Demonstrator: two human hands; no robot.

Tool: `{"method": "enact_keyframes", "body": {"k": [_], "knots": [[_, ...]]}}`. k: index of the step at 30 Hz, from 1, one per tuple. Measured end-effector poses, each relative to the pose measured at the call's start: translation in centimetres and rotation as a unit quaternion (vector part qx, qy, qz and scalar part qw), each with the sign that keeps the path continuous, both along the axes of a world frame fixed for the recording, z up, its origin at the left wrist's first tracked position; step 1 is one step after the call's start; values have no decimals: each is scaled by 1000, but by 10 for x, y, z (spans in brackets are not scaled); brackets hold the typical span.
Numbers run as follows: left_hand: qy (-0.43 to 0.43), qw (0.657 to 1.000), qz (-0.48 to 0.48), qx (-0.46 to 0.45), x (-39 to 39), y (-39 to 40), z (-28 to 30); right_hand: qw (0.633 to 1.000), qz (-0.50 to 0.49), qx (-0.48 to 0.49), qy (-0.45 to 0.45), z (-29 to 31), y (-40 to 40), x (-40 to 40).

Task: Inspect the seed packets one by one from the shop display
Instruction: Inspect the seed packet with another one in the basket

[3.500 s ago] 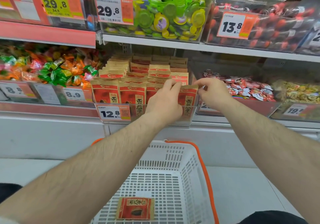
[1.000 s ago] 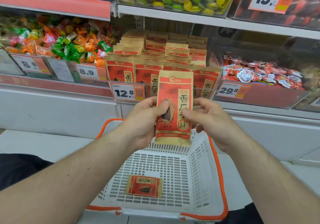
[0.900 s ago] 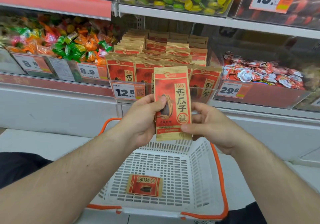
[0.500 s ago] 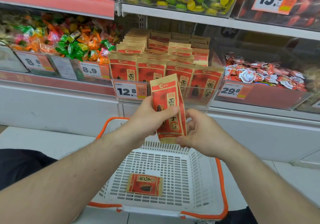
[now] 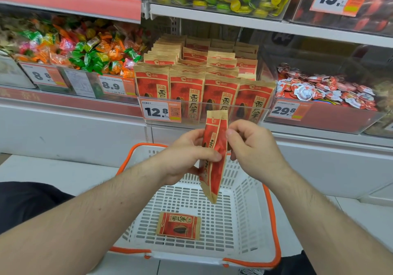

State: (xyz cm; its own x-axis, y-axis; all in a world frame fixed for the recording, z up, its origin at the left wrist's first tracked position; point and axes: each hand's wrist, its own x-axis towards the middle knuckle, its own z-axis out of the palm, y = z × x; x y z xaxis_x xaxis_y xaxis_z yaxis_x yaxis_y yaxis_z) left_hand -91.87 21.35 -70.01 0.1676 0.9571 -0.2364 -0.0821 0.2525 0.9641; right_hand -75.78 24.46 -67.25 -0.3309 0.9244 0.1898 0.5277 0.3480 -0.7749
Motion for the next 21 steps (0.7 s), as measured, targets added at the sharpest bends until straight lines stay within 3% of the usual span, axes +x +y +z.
{"method": "enact_keyframes", "body": {"k": [5,12,16,21], "knots": [[-43,999,-22,-17,-2,1,-9,983,3,-150,109,0,-2,-5],[-70,997,-28,-16,-2,1,-10,978,19,-153,137,3,-4,-5],[-96,995,4,-22,-5,4,-8,988,37,-137,64,9,-4,3],[-148,988,38,-35,-7,5,-3,963,150,-163,-155,15,-10,12]]}}
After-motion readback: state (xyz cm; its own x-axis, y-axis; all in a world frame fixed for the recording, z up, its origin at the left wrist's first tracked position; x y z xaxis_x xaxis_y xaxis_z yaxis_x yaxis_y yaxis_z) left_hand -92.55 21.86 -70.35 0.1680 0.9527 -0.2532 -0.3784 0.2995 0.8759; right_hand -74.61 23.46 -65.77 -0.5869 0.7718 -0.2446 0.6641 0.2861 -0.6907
